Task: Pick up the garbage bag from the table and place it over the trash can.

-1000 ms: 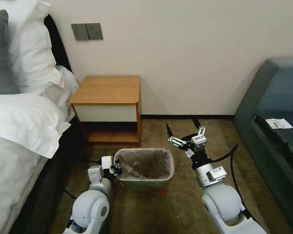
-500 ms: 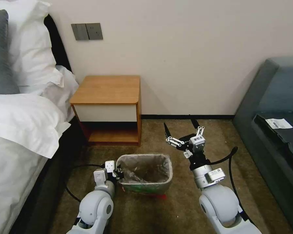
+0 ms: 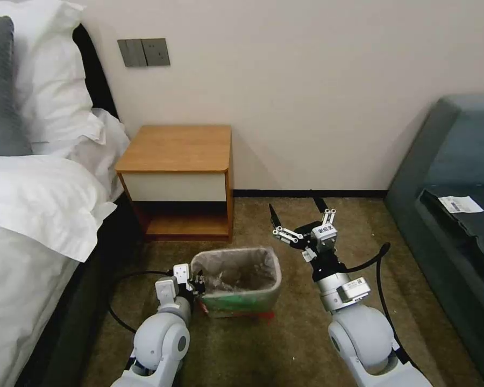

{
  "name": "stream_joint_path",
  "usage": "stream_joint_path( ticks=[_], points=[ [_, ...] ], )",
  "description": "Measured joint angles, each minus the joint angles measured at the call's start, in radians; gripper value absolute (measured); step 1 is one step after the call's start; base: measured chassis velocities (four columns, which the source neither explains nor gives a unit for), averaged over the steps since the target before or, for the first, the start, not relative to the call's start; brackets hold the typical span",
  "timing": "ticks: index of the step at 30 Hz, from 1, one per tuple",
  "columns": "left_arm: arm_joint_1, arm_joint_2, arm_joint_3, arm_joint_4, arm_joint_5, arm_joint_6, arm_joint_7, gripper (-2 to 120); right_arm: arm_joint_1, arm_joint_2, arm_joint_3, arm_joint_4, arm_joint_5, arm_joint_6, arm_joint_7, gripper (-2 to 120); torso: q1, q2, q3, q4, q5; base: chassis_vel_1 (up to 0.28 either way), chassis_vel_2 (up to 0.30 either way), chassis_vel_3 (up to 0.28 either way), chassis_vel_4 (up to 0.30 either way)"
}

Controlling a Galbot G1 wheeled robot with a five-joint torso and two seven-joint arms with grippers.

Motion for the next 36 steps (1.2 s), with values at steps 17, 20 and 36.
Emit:
stream_joint_path(
  ticks=[17,20,36],
  points=[
    [0.008,0.002,-0.004,-0.033,0.001,-0.057,-0.002,95,0.003,0.005,-0.003,0.004,-0.001,-0.003,-0.006,100,0.0,0.0,0.0,-0.0001,-0.0001,0.0,0.0,0.0,0.0],
    [0.011,0.004,-0.006,-0.048,-0.004,-0.071,-0.002,95,0.003,0.005,-0.006,0.003,-0.002,-0.003,-0.009,100,0.0,0.0,0.0,-0.0001,-0.0001,0.0,0.0,0.0,0.0],
    [-0.039,0.005,-0.021,0.116,0.34,-0.841,0.014,100,-0.009,0.099,-0.006,-0.096,-0.034,0.059,0.018,100,0.0,0.0,0.0,-0.0001,0.0,0.0,0.0,0.0,0.0]
  ],
)
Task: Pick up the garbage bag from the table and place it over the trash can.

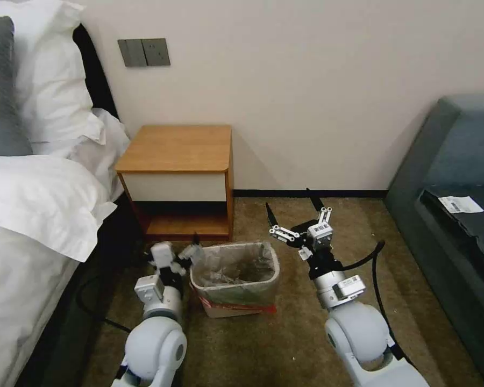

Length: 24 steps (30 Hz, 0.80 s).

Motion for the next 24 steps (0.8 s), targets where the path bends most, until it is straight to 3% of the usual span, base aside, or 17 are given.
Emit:
stream_joint_path(
  ticks=[1,3,13,24],
  points=[
    [-0.017,0.004,-0.004,0.065,0.03,-0.086,0.004,99,-0.009,0.025,0.007,-0.033,-0.008,0.017,0.014,100,0.0,0.0,0.0,-0.0001,-0.0002,0.0,0.0,0.0,0.0],
    [-0.027,0.012,-0.008,0.126,0.048,-0.15,0.023,97,-0.018,0.057,0.023,-0.092,-0.024,0.044,0.032,100,0.0,0.0,0.0,0.0,-0.0001,0.0,0.0,0.0,0.0],
    [-0.026,0.001,-0.007,0.193,0.074,-0.175,0.056,97,0.011,0.105,0.054,-0.256,0.044,0.109,-0.003,100,0.0,0.0,0.0,0.0001,-0.0002,0.0,0.0,0.0,0.0],
    [-0.007,0.009,-0.01,0.175,0.044,-0.162,0.15,97,0.012,0.104,0.091,-0.285,0.028,0.129,-0.034,100,0.0,0.0,0.0,0.0001,-0.0001,0.0,0.0,0.0,0.0]
  ],
)
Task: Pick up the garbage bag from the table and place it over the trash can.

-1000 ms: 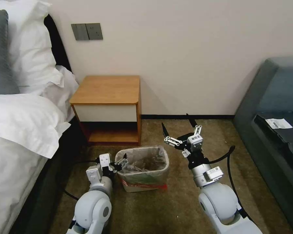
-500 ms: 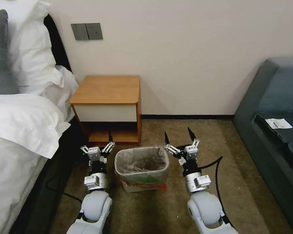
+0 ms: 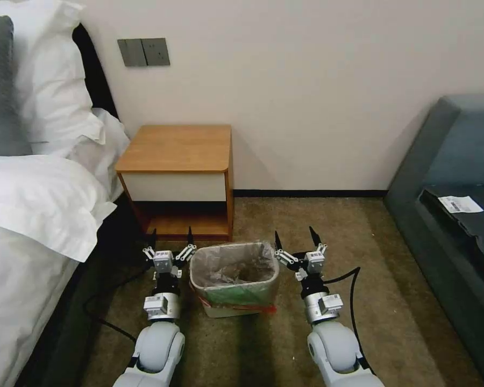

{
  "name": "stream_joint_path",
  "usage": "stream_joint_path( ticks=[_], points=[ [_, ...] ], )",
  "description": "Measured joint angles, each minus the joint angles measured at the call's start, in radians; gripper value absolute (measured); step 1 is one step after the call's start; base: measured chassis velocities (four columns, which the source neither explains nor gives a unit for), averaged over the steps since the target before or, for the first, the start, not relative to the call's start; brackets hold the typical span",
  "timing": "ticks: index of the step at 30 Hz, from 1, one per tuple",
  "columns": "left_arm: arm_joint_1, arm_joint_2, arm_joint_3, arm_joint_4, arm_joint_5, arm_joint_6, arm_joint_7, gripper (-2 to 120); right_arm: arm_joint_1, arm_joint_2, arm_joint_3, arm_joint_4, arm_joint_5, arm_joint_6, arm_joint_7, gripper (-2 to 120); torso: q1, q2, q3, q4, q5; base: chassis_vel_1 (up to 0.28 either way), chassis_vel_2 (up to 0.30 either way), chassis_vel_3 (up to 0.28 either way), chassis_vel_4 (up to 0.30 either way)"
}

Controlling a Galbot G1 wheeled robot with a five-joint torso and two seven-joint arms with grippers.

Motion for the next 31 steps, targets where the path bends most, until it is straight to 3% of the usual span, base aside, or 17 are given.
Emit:
stream_joint_path(
  ticks=[31],
  points=[
    [0.003,-0.001,0.0,-0.006,0.0,0.005,0.002,97,0.0,-0.003,0.0,0.005,0.001,-0.001,-0.001,100,0.0,0.0,0.0,0.0,0.0,0.0,0.0,0.0,0.0]
  ],
)
